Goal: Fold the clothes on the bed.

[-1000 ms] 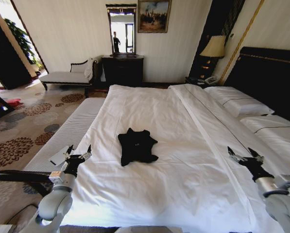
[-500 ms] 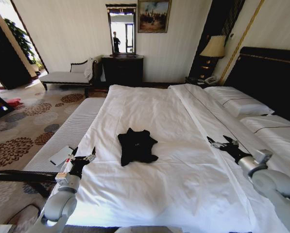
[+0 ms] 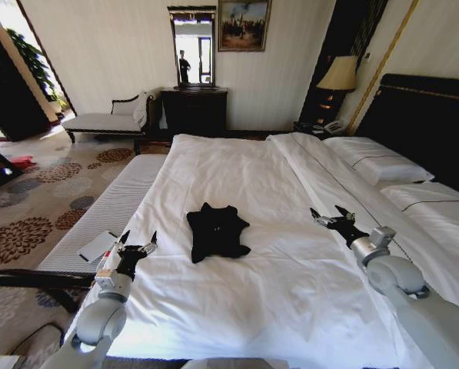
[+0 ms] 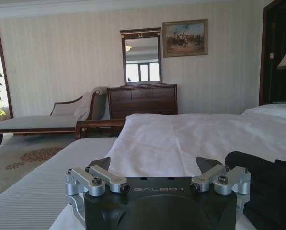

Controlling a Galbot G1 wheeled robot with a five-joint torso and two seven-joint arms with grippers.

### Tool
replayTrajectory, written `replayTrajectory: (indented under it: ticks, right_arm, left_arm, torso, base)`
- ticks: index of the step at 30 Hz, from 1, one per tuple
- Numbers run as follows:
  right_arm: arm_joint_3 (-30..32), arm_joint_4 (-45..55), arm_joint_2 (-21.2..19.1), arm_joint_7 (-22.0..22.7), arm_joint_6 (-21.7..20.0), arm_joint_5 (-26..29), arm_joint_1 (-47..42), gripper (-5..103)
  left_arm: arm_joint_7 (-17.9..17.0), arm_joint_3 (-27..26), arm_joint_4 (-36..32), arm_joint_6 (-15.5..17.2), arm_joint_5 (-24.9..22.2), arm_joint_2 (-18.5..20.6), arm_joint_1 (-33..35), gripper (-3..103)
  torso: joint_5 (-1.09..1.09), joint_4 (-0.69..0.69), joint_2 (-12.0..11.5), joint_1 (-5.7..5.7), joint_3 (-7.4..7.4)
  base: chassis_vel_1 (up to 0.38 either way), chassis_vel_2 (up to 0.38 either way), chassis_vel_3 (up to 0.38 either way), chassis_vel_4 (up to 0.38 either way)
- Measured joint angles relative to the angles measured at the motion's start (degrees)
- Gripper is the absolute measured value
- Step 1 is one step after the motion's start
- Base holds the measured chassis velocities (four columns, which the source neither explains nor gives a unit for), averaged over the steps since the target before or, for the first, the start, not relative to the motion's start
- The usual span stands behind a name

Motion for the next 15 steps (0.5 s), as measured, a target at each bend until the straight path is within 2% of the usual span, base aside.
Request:
replayTrajectory:
  ticks: [8,15]
  right_arm:
    - [0.2,-0.6,1.1,0.3,0.4,-0.5,-0.7,100]
    - [0.2,-0.7,1.7,0.1,1.7,-2.0,-1.3,100]
  left_arm:
    - [0.1,-0.2,-0.3,-0.2,0.1,-0.9,0.6,100]
    - [0.2,-0.3,-0.4,-0.3,0.2,-1.0,0.7,100]
  torso:
    - [0.0,0.0,0.0,0.0,0.0]
    - [0.01,0.0,0.0,0.0,0.0]
  base:
    - [0.0,0.0,0.0,0.0]
    - [0.063,0.056,-0.069,-0.075]
